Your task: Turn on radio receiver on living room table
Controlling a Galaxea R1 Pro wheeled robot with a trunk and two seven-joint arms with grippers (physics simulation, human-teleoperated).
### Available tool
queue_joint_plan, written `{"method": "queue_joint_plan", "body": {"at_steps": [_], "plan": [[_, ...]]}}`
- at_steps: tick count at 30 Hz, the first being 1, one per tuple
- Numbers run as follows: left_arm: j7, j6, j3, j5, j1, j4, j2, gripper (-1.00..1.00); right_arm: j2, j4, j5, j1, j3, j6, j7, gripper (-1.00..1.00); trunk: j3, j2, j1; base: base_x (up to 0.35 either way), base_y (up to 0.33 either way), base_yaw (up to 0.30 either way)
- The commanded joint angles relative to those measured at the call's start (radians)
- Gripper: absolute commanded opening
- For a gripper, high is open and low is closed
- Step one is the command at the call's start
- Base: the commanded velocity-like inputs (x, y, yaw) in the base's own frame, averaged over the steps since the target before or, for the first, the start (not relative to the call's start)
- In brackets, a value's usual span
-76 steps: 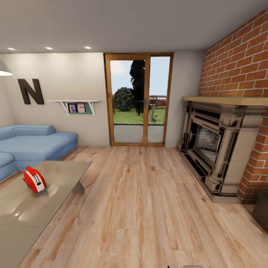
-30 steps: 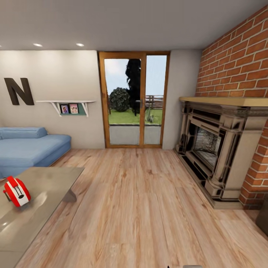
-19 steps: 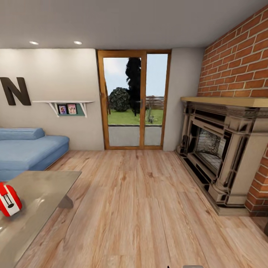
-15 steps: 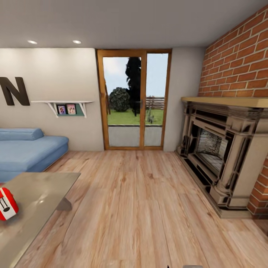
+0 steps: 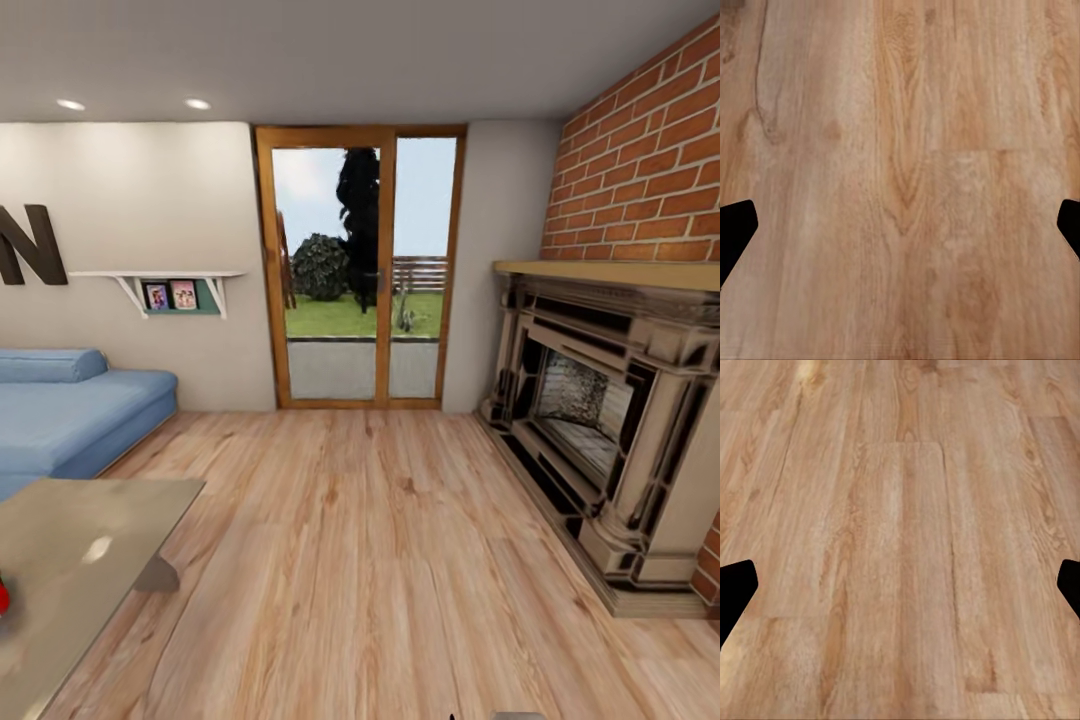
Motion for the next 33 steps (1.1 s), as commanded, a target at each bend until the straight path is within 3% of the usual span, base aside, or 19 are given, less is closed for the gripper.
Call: {"method": "queue_joint_plan", "body": {"at_steps": [1,33], "plan": [[0.0,0.0,0.0,0.0,0.0,0.0,0.0,1.0,0.0,0.0,0.0,0.0,0.0,0.0,0.0,1.0,0.0,0.0,0.0,0.331,0.0,0.0],[0.0,0.0,-0.001,0.0,0.0,0.0,0.0,1.0,0.0,0.0,0.0,0.0,0.0,0.0,0.0,1.0,0.0,0.0,0.0,0.31,0.0,0.0]]}}
